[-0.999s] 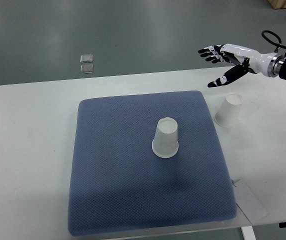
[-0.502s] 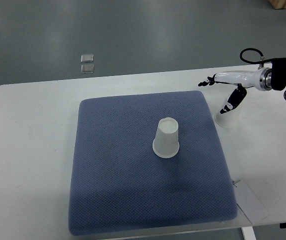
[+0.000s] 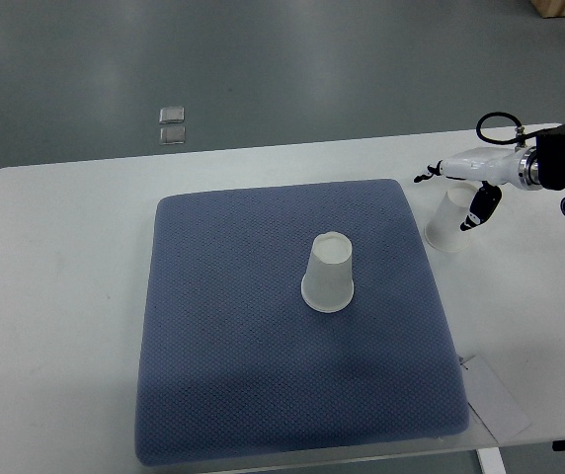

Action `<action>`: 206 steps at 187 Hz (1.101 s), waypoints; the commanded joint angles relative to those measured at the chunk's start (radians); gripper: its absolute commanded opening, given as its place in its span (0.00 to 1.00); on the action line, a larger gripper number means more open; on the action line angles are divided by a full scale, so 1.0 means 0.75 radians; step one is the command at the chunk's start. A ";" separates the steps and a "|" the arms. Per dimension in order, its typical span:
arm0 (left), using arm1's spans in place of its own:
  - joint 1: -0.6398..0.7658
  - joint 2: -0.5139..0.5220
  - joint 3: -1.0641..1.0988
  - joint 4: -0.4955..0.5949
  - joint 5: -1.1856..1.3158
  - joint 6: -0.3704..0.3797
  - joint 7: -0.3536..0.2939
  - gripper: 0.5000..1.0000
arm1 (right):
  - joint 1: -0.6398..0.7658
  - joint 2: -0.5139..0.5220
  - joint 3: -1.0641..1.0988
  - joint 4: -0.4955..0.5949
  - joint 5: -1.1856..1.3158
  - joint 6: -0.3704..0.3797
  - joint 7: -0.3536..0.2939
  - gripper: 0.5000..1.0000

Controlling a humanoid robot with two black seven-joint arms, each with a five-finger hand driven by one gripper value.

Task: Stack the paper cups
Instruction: 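Close the right hand's fingers around the white paper cup, then lift the cup with the right hand over the upside-down cup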

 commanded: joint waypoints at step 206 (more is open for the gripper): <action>0.000 0.000 0.000 0.000 0.000 0.000 0.000 1.00 | 0.036 0.011 -0.067 -0.080 -0.003 -0.092 0.033 0.00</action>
